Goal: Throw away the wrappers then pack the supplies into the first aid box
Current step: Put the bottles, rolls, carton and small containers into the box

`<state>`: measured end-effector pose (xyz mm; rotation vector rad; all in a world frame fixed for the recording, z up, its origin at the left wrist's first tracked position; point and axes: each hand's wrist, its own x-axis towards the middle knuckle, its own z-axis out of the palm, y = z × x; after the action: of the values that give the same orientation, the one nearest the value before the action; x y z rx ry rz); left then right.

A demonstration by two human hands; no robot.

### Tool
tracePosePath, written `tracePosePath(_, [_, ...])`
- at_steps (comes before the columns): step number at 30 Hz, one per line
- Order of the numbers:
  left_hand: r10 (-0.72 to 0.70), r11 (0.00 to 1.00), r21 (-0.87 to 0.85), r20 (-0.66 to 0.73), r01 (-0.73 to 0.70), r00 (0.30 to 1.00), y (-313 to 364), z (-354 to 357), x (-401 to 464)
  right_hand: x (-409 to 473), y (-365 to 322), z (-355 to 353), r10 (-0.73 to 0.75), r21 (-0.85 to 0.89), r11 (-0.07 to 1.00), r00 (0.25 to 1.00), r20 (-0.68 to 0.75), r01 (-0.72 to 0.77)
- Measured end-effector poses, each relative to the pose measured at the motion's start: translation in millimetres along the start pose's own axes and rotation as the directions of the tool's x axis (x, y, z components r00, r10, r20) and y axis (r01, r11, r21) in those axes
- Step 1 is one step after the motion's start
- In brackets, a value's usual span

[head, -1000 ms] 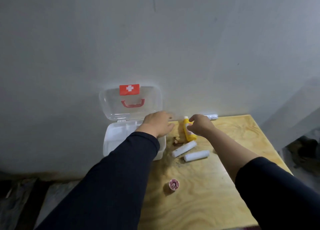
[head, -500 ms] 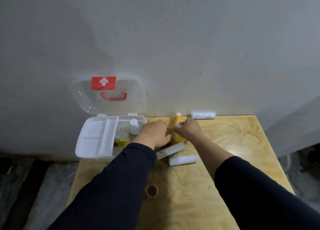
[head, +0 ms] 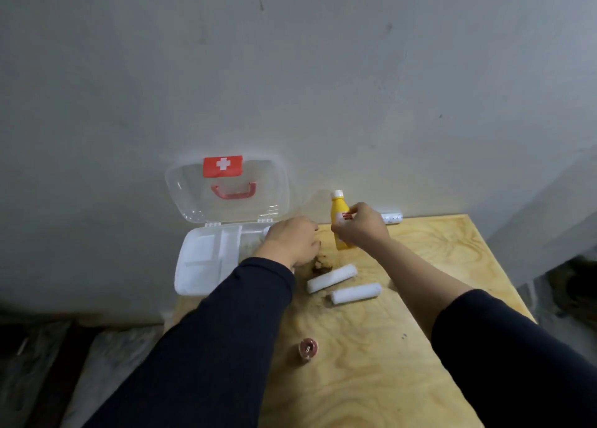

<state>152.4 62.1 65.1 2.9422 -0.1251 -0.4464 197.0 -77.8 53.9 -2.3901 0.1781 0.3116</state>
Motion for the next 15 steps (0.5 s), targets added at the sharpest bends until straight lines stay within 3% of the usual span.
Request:
tracePosePath(10, [-0.029,0.998,-0.051,-0.169,0.021,0.985,-68,-18,-73,-73,-70,20,-0.162,0.026,0.986,0.987,-0.014,0.162])
tracePosePath(15, [-0.079,0.995,-0.075,-0.102,0.071,0.992,-96,5,-91,-97,-79,51,-0.203,0.002,0.979,0.979,0.013,0.203])
